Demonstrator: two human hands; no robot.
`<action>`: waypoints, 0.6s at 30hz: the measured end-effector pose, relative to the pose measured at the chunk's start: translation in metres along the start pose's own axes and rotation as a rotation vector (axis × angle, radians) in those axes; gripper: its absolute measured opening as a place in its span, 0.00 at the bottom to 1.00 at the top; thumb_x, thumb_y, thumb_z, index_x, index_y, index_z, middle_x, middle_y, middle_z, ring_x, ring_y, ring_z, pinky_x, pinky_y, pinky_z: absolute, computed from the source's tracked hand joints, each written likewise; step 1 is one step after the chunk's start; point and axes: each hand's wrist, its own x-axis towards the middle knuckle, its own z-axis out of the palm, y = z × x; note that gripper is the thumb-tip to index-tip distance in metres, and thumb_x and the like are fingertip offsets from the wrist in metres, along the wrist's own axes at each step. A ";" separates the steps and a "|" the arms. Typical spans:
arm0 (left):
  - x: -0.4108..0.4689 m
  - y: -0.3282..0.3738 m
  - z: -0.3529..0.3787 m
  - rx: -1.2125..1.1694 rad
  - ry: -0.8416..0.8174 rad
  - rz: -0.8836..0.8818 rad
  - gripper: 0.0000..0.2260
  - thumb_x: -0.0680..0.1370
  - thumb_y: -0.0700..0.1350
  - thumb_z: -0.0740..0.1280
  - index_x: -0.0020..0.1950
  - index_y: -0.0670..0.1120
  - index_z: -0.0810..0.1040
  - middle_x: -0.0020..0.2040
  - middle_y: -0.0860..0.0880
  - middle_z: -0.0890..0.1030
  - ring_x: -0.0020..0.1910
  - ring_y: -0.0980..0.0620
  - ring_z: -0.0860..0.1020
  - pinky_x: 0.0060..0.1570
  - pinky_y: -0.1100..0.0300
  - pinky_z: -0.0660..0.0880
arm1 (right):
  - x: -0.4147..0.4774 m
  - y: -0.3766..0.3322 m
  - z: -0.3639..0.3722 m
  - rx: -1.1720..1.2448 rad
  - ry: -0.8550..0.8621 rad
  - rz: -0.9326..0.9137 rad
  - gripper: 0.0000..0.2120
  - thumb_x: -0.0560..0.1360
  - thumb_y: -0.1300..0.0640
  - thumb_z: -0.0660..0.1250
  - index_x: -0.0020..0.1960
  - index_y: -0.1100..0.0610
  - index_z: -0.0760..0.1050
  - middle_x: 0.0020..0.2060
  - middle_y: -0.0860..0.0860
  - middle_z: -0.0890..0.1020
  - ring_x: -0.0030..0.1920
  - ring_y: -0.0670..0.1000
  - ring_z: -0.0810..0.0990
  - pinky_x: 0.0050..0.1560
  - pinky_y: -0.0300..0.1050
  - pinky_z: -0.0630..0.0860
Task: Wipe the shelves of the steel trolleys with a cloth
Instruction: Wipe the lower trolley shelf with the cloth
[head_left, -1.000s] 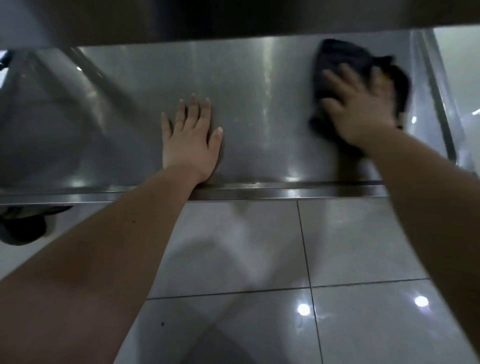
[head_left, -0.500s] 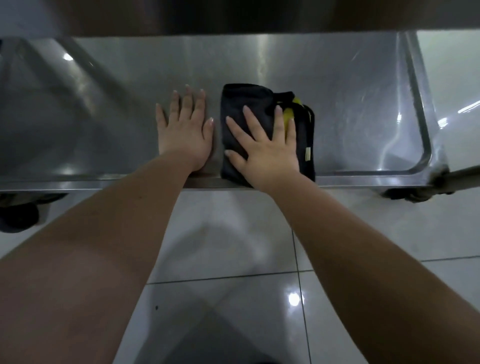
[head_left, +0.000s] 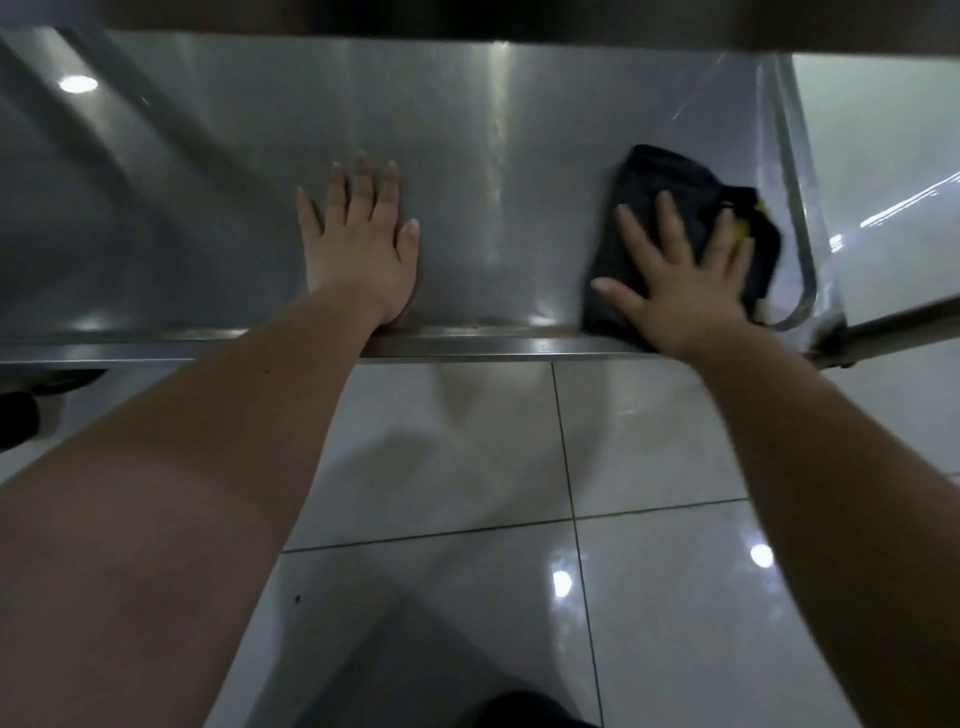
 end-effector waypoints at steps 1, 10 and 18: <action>0.000 0.000 -0.001 0.005 -0.010 0.002 0.28 0.81 0.57 0.41 0.80 0.50 0.44 0.80 0.45 0.48 0.78 0.41 0.47 0.73 0.38 0.42 | 0.000 -0.029 0.004 -0.018 0.002 -0.049 0.41 0.66 0.20 0.36 0.76 0.33 0.37 0.79 0.45 0.38 0.75 0.70 0.36 0.71 0.72 0.36; -0.012 -0.071 -0.023 -0.146 -0.009 0.155 0.25 0.84 0.49 0.51 0.80 0.47 0.51 0.80 0.44 0.51 0.78 0.41 0.47 0.75 0.46 0.43 | -0.007 -0.158 0.024 -0.061 -0.011 -0.251 0.36 0.70 0.23 0.34 0.74 0.34 0.30 0.78 0.45 0.34 0.74 0.69 0.32 0.69 0.73 0.34; -0.041 -0.156 -0.017 -0.074 -0.039 0.012 0.25 0.82 0.58 0.49 0.79 0.58 0.48 0.80 0.50 0.51 0.78 0.43 0.45 0.72 0.34 0.40 | -0.008 -0.156 0.025 -0.085 0.016 -0.218 0.35 0.69 0.23 0.32 0.73 0.32 0.30 0.78 0.44 0.36 0.76 0.67 0.36 0.72 0.70 0.37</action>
